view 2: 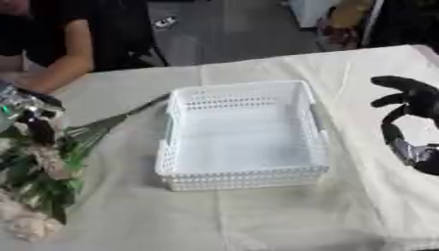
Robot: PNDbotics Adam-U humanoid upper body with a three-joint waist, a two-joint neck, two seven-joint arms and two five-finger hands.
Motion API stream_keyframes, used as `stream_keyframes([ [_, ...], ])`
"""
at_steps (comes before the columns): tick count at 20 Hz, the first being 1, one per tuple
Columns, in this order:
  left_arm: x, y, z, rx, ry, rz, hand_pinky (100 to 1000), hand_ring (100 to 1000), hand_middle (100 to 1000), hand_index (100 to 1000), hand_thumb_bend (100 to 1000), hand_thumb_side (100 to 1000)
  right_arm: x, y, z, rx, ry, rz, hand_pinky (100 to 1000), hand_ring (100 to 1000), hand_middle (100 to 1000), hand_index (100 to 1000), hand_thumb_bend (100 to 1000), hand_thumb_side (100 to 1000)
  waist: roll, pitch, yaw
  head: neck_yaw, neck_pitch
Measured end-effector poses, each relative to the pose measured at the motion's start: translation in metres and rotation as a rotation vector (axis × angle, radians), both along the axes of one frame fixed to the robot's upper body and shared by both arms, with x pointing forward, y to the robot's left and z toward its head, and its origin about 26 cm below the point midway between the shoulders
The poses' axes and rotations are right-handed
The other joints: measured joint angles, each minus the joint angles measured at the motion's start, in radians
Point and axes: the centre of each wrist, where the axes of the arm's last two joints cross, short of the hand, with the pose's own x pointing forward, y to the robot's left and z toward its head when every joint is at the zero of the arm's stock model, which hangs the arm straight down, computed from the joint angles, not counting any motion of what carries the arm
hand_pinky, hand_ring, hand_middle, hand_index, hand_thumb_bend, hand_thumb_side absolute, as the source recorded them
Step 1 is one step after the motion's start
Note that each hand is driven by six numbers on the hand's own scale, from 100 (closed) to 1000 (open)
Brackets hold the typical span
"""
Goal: Pick up objects on the table and place them in the box.
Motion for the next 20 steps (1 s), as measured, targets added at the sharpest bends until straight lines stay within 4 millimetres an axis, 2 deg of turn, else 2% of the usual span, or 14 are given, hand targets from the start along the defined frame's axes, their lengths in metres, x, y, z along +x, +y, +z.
stream_keyframes([
  [4, -0.004, -0.001, 0.054, -0.03, -0.201, 0.01, 100, 100, 100, 145, 100, 319, -0.001, -0.001, -0.001, -0.001, 0.004, -0.002, 669, 829, 977, 1000, 100, 271, 0.002, -0.005, 0.011, -0.001, 0.0],
  [8, -0.002, -0.024, 0.099, -0.094, -0.445, -0.066, 100, 100, 100, 150, 100, 361, -0.002, -0.002, -0.004, -0.002, 0.012, -0.005, 670, 829, 977, 1000, 100, 267, -0.001, -0.012, 0.014, -0.002, -0.003],
  [12, 0.014, -0.077, 0.125, -0.205, -0.641, -0.23, 100, 100, 100, 150, 100, 382, -0.001, 0.0, -0.005, -0.005, 0.014, 0.002, 671, 830, 976, 1000, 100, 265, -0.008, -0.015, 0.007, -0.003, -0.014],
  [17, 0.034, -0.16, 0.137, -0.298, -0.743, -0.45, 100, 100, 100, 148, 100, 390, -0.001, 0.003, -0.005, -0.007, 0.017, 0.018, 670, 830, 977, 1000, 100, 260, -0.01, -0.007, -0.003, 0.001, -0.034],
  [20, 0.04, -0.202, 0.137, -0.325, -0.761, -0.56, 100, 100, 100, 147, 100, 391, 0.0, 0.005, -0.006, -0.007, 0.019, 0.029, 670, 831, 977, 1000, 100, 258, -0.01, -0.004, -0.008, 0.008, -0.036],
])
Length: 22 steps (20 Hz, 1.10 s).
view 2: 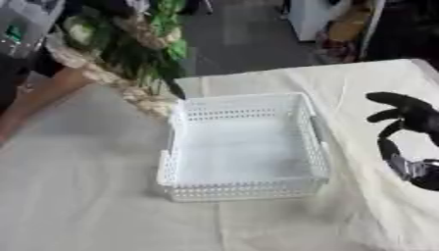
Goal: Pick up objects on the table and place them in the box.
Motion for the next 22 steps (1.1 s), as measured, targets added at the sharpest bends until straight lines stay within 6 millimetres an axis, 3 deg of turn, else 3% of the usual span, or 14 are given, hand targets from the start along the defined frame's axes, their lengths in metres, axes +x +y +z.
stream_keyframes([
  [5, 0.004, -0.059, -0.009, 0.025, -0.019, -0.139, 100, 100, 100, 148, 100, 384, 0.003, 0.007, -0.001, -0.003, 0.005, 0.024, 671, 831, 979, 1000, 100, 249, -0.002, 0.006, -0.011, 0.009, -0.009],
  [8, 0.007, -0.084, -0.024, 0.054, 0.014, -0.193, 100, 100, 100, 151, 100, 352, 0.006, 0.015, -0.003, -0.002, 0.005, 0.048, 673, 834, 983, 1000, 100, 237, -0.002, 0.007, -0.018, 0.02, -0.016],
  [9, 0.009, -0.091, -0.031, 0.07, 0.035, -0.207, 100, 100, 100, 151, 100, 100, 0.006, 0.017, -0.003, -0.004, 0.007, 0.055, 674, 834, 984, 1000, 100, 200, -0.001, 0.008, -0.02, 0.024, -0.017],
  [10, 0.011, -0.097, -0.038, 0.089, 0.057, -0.221, 100, 100, 100, 183, 100, 322, 0.007, 0.02, -0.004, -0.008, 0.007, 0.064, 676, 830, 983, 1000, 100, 266, 0.0, 0.01, -0.022, 0.028, -0.017],
  [11, 0.014, -0.101, -0.046, 0.108, 0.083, -0.229, 100, 100, 100, 183, 100, 322, 0.008, 0.023, -0.005, -0.012, 0.009, 0.074, 676, 830, 983, 1000, 100, 266, 0.002, 0.012, -0.023, 0.03, -0.017],
  [12, 0.017, -0.103, -0.056, 0.128, 0.113, -0.229, 456, 491, 581, 658, 100, 394, 0.009, 0.026, -0.006, -0.021, 0.015, 0.081, 680, 828, 981, 1000, 100, 334, 0.004, 0.013, -0.023, 0.031, -0.017],
  [13, 0.02, -0.102, -0.066, 0.156, 0.153, -0.22, 503, 547, 635, 704, 100, 441, 0.011, 0.03, -0.009, -0.03, 0.022, 0.089, 679, 828, 982, 1000, 100, 344, 0.005, 0.013, -0.023, 0.031, -0.017],
  [14, 0.023, -0.101, -0.074, 0.185, 0.192, -0.209, 743, 838, 875, 876, 389, 809, 0.011, 0.033, -0.011, -0.04, 0.029, 0.095, 679, 824, 972, 1000, 100, 369, 0.005, 0.013, -0.022, 0.031, -0.017],
  [15, 0.025, -0.099, -0.078, 0.215, 0.219, -0.196, 703, 801, 845, 854, 315, 739, 0.012, 0.036, -0.014, -0.05, 0.034, 0.102, 680, 824, 974, 1000, 100, 371, 0.005, 0.013, -0.021, 0.031, -0.017],
  [16, 0.027, -0.098, -0.08, 0.246, 0.234, -0.185, 853, 937, 951, 933, 592, 992, 0.013, 0.039, -0.016, -0.058, 0.038, 0.108, 680, 824, 966, 1000, 100, 357, 0.005, 0.013, -0.019, 0.031, -0.017],
  [17, 0.027, -0.097, -0.08, 0.276, 0.235, -0.176, 891, 960, 966, 943, 641, 1000, 0.013, 0.041, -0.018, -0.064, 0.04, 0.113, 680, 825, 964, 1000, 100, 350, 0.005, 0.013, -0.019, 0.03, -0.017],
  [22, 0.028, -0.091, -0.077, 0.386, 0.186, -0.127, 929, 977, 980, 957, 694, 1000, 0.014, 0.044, -0.021, -0.073, 0.036, 0.117, 680, 825, 961, 1000, 100, 342, 0.005, 0.013, -0.015, 0.03, -0.017],
])
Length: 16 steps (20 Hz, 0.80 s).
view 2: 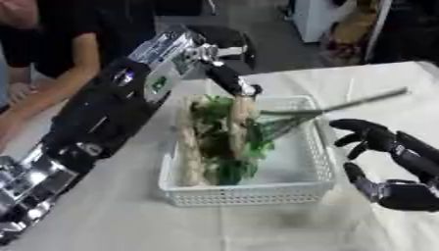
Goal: Pick up objects on the table and place them in the box.
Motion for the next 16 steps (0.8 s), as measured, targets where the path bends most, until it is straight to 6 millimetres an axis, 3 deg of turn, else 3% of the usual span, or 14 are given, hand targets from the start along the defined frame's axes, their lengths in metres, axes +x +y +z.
stream_keyframes([
  [5, 0.001, 0.004, 0.002, 0.019, -0.034, 0.005, 938, 979, 978, 952, 685, 1000, 0.0, 0.0, 0.0, 0.002, -0.005, -0.001, 680, 825, 962, 1000, 100, 337, 0.0, 0.0, 0.001, 0.0, 0.0],
  [6, 0.001, 0.004, 0.002, 0.019, -0.037, 0.005, 935, 976, 986, 954, 619, 1000, 0.0, 0.0, 0.0, 0.002, -0.005, -0.001, 680, 825, 962, 1000, 100, 335, 0.0, 0.0, 0.001, 0.0, -0.001],
  [7, 0.001, 0.004, 0.003, 0.014, -0.042, -0.001, 905, 961, 1000, 985, 367, 1000, 0.0, 0.0, 0.0, 0.002, -0.005, -0.001, 680, 825, 962, 1000, 100, 336, 0.0, 0.0, 0.001, 0.0, -0.004],
  [8, 0.0, 0.004, 0.004, -0.007, -0.056, -0.018, 819, 910, 1000, 984, 163, 923, 0.0, 0.0, 0.0, 0.002, -0.005, -0.001, 680, 825, 962, 1000, 100, 334, 0.0, 0.0, 0.001, 0.0, -0.006],
  [11, -0.015, 0.002, 0.03, -0.33, -0.224, -0.183, 801, 886, 974, 971, 179, 979, 0.0, 0.0, 0.0, 0.002, -0.005, -0.002, 680, 825, 962, 1000, 100, 330, -0.002, 0.0, 0.003, -0.003, -0.009],
  [13, -0.025, 0.004, 0.035, -0.587, -0.336, -0.292, 808, 894, 972, 963, 177, 994, 0.0, -0.001, 0.0, 0.002, -0.006, -0.003, 680, 825, 962, 1000, 100, 325, -0.002, 0.0, 0.003, -0.005, -0.009],
  [16, -0.038, 0.018, 0.036, -0.824, -0.436, -0.365, 784, 887, 964, 949, 214, 963, 0.0, -0.002, 0.001, 0.003, -0.007, -0.007, 679, 825, 963, 1000, 100, 317, -0.001, 0.0, 0.008, -0.02, -0.017],
])
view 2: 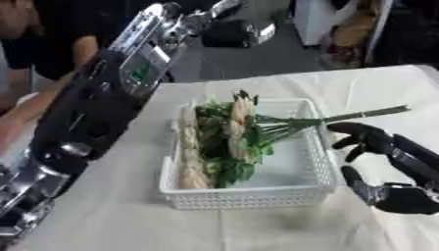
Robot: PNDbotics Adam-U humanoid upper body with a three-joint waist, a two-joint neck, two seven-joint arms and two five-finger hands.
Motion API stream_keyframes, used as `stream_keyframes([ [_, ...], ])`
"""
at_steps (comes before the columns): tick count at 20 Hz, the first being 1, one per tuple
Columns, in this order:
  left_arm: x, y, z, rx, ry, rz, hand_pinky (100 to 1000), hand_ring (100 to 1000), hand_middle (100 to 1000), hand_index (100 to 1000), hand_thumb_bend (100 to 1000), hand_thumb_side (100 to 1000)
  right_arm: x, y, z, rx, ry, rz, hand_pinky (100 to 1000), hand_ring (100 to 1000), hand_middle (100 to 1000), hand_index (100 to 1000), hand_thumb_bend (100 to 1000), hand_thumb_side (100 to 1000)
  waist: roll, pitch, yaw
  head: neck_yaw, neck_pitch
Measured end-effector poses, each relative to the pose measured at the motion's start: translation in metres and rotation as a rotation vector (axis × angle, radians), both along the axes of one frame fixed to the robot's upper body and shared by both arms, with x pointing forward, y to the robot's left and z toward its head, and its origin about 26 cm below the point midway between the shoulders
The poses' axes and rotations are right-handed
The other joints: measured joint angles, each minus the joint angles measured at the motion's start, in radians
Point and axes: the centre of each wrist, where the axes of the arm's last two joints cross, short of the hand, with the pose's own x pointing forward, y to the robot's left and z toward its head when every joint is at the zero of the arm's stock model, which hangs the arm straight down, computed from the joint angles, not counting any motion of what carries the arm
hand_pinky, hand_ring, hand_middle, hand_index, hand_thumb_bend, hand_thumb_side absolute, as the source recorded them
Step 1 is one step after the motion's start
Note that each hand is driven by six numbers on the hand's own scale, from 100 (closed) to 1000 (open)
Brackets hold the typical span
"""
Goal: Pick up objects on the table and place them in the box.
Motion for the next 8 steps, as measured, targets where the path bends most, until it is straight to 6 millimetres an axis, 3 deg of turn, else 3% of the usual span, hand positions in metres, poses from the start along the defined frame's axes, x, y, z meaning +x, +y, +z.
stream_keyframes([
  [4, -0.025, 0.051, -0.002, -0.228, -0.062, 0.023, 765, 875, 956, 946, 238, 926, 0.0, -0.003, 0.002, 0.004, -0.004, -0.011, 679, 826, 964, 1000, 100, 299, 0.0, 0.003, 0.008, -0.012, -0.012],
  [8, -0.055, 0.118, -0.031, -0.397, -0.079, 0.208, 706, 840, 940, 942, 127, 997, 0.0, -0.009, 0.004, 0.008, -0.006, -0.029, 680, 826, 963, 1000, 100, 304, -0.005, 0.008, 0.012, -0.032, -0.018],
])
